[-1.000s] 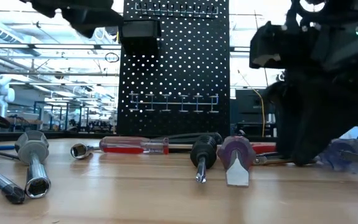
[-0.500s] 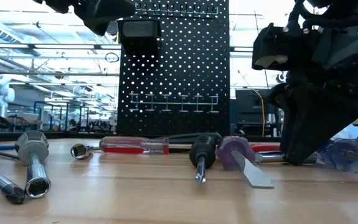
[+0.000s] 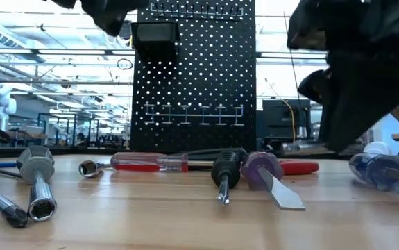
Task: Hang tools onto peg board
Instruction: Put the extension bar into the black bin on the pegboard
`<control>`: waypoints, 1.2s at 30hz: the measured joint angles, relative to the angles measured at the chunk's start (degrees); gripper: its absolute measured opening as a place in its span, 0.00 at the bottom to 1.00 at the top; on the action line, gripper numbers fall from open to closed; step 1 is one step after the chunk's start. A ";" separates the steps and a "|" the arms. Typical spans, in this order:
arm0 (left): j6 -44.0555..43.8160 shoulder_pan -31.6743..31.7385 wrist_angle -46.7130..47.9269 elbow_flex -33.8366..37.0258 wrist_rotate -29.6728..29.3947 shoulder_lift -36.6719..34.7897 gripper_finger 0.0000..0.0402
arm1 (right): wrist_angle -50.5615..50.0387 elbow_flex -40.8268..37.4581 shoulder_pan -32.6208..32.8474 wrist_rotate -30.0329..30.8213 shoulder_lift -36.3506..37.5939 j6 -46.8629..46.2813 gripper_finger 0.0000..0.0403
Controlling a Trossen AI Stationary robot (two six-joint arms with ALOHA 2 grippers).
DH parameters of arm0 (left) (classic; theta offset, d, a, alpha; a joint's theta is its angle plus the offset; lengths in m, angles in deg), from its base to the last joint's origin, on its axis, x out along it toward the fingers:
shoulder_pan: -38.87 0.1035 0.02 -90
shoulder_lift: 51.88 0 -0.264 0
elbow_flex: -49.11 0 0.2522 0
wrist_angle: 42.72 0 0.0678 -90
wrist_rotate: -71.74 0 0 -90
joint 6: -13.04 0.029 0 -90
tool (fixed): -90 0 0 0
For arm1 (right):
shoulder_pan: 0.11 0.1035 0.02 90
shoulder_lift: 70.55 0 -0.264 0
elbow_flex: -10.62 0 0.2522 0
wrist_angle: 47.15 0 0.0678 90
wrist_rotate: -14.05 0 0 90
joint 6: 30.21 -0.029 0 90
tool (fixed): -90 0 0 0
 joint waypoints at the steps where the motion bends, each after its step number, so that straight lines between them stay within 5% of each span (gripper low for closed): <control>1: 0.57 0.00 -1.25 -0.02 0.78 0.06 0.42 | 0.97 0.00 0.00 0.14 0.51 0.50 0.11; 7: 5.43 -0.20 -5.70 -0.04 2.79 1.70 0.42 | 8.63 0.07 -0.12 1.72 2.09 4.57 0.11; 19: 31.51 -3.16 -15.22 -1.62 1.80 13.67 0.42 | 23.20 0.20 -3.07 -0.03 3.08 6.50 0.01; 29: 26.85 -3.10 -15.29 -1.84 -1.47 14.97 0.42 | 11.18 0.24 -3.50 1.39 2.70 3.50 0.04; 36: 25.91 -3.08 -15.21 -1.84 -1.53 14.97 0.42 | -1.54 0.24 -3.58 2.87 2.84 -2.16 0.19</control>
